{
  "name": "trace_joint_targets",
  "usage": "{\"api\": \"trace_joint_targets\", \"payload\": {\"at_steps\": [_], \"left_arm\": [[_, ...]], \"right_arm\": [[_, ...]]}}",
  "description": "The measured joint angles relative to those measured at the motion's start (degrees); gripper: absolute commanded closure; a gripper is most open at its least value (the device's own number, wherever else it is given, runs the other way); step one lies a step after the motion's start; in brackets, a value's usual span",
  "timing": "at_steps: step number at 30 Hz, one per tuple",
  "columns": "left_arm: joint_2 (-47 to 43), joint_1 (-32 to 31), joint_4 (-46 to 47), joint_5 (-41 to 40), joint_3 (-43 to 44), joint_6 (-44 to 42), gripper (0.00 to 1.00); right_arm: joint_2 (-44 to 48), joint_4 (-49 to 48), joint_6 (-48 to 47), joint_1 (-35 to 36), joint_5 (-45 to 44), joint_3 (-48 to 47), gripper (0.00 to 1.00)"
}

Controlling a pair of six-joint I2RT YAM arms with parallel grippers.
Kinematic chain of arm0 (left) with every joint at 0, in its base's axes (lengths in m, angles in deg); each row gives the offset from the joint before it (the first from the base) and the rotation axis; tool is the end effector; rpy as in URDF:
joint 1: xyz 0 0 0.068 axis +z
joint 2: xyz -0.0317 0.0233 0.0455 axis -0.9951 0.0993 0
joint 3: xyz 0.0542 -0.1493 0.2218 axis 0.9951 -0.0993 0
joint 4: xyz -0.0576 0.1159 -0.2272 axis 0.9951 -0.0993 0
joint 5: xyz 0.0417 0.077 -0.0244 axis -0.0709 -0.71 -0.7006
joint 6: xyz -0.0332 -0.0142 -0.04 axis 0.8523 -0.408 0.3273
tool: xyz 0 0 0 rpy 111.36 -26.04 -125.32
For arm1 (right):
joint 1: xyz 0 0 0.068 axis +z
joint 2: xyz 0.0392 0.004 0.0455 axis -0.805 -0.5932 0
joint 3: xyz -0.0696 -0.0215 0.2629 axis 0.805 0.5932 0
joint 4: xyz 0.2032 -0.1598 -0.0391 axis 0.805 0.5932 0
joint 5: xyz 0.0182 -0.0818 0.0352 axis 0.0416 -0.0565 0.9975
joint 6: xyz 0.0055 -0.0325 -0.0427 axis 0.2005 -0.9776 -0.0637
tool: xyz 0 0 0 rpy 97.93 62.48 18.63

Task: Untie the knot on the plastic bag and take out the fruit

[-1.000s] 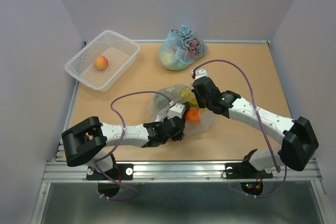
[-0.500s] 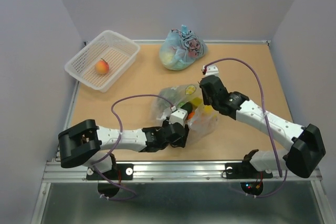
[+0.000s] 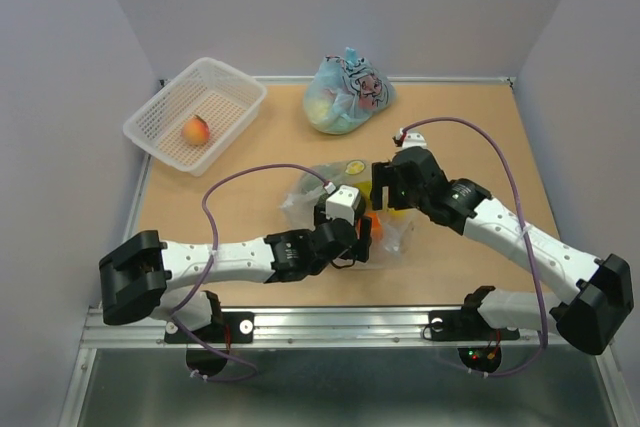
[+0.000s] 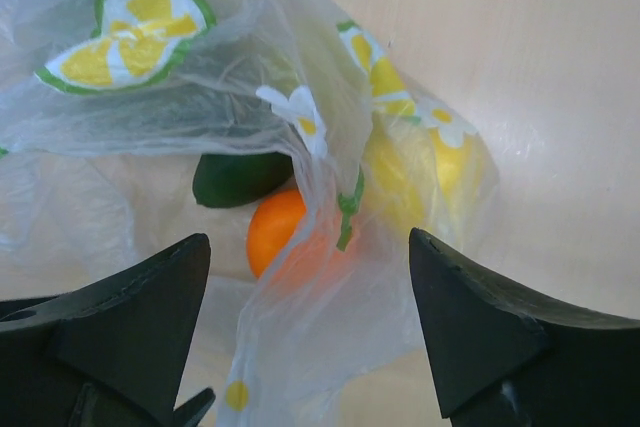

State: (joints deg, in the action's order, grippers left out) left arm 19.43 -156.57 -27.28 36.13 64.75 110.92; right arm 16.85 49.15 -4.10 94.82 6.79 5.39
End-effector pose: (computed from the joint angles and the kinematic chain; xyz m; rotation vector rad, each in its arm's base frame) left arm 0.1040 -0.2726 0.2397 0.3700 2.0387 -0.7191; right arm 0.1978 0.1587 0.2975 -0.1627 2.2629 0.2534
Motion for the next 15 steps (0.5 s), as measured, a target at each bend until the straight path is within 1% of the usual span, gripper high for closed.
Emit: {"api": "trace_joint_targets", "payload": {"at_steps": [2,4,5,7,8,9,10,14,15], "left_arm": [[0.8,0.0,-0.6,-0.7,0.4,0.7,0.14],[1.4,0.0,-1.4,-1.1,1.0,1.5,0.14],[1.8,0.0,-1.8,-1.4,1.4,1.9,0.14],[2.5,0.0,-2.4,-1.8,2.4,2.8,0.14],[3.0,0.0,-2.6,-2.1,3.1,3.2,0.14],[3.6,0.0,-2.8,-2.2,3.8,3.5,0.14],[4.4,0.0,-3.0,-2.3,4.8,3.9,0.14],[7.9,0.0,-4.1,-3.1,8.5,5.8,0.14],[8.9,0.0,-4.7,-3.5,9.5,6.5,0.14]], "right_arm": [[0.0,1.8,1.2,0.0,1.4,0.0,0.21],[0.0,3.2,2.6,0.0,2.9,0.2,0.29],[0.0,3.9,3.2,0.0,3.5,0.3,0.38],[0.1,4.7,4.5,0.0,4.5,1.0,0.49],[0.2,5.3,5.0,0.0,4.8,1.7,0.64],[0.4,5.8,5.5,0.0,4.9,2.4,0.72],[0.6,6.5,6.1,0.0,4.9,2.8,0.83],[1.5,9.1,7.1,0.0,4.4,4.0,0.99],[1.7,9.9,7.2,0.0,3.9,4.0,0.99]]}}
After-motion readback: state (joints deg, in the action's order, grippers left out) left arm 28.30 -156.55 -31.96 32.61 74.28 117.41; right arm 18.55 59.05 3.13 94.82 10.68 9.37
